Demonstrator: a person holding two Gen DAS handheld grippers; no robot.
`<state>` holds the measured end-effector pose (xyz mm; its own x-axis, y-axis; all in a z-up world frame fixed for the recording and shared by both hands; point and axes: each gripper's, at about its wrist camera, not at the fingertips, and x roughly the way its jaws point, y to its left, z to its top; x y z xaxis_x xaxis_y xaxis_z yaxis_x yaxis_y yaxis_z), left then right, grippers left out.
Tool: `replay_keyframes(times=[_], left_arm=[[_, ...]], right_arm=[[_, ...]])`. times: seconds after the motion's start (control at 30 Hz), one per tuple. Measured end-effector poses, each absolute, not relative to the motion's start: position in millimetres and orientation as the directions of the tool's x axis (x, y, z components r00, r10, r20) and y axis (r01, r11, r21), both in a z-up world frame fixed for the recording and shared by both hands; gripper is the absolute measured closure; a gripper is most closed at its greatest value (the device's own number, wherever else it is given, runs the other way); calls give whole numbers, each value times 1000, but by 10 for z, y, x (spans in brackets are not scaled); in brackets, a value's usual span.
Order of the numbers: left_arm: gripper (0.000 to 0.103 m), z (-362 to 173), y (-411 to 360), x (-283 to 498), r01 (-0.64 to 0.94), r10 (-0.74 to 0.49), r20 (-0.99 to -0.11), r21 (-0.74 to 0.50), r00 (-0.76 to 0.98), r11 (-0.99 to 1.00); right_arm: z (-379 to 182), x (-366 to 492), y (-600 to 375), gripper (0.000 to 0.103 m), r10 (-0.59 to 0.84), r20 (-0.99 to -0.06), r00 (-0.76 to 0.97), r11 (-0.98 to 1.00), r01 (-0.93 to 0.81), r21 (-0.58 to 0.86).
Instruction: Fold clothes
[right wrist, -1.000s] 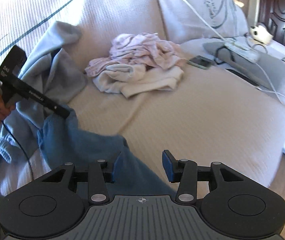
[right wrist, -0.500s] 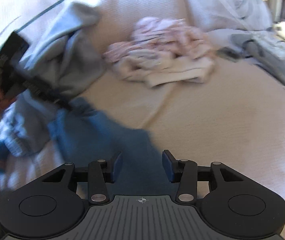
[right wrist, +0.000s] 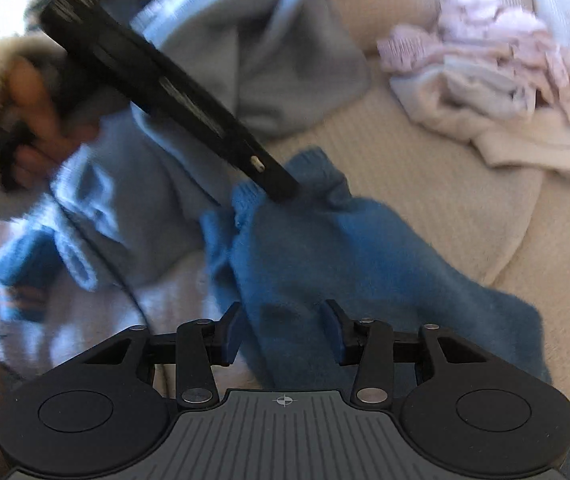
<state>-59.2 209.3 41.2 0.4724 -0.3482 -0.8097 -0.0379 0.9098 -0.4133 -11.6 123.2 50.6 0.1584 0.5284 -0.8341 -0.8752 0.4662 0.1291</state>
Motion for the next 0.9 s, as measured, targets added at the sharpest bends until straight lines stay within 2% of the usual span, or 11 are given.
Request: replay_keyframes(times=[0.03, 0.07, 0.2, 0.37, 0.43, 0.5, 0.53, 0.6, 0.77, 0.87, 0.9], left_arm=[[88, 449, 2106, -617, -36, -345, -810, -410, 473, 911], [90, 489, 2118, -643, -34, -341, -812, -403, 474, 914], [91, 537, 2158, -720, -52, -322, -838, -382, 441, 923], [91, 424, 2131, -752, -52, -310, -861, -359, 403, 932], [86, 431, 2120, -760, -44, -316, -853, -366, 415, 930], [72, 483, 2126, -766, -35, -328, -836, -380, 439, 924], [61, 498, 2122, -750, -30, -327, -834, -378, 445, 925], [58, 525, 2114, -715, -21, -323, -830, -373, 456, 928], [72, 416, 1979, -656, 19, -323, -847, -348, 421, 937], [91, 364, 1942, -666, 33, -335, -853, -352, 401, 935], [94, 378, 1945, -686, 34, -340, -852, -357, 398, 934]], right_arm=[[505, -103, 1214, 91, 529, -834, 155, 473, -870, 138], [504, -90, 1196, 96, 530, -834, 152, 480, -865, 146], [651, -68, 1072, 98, 567, -818, 100, 463, -859, 216], [511, -86, 1085, 98, 513, -855, 78, 473, -857, 205], [427, -119, 1098, 98, 487, -868, 91, 484, -856, 183], [420, -159, 1085, 97, 487, -867, 107, 491, -854, 171], [458, -167, 1067, 94, 500, -858, 117, 495, -851, 173], [551, -191, 1034, 91, 520, -843, 136, 493, -854, 167], [714, -211, 902, 91, 529, -835, 153, 504, -848, 164], [725, -212, 802, 91, 511, -842, 174, 528, -837, 147], [726, -205, 773, 90, 504, -845, 181, 538, -831, 142]])
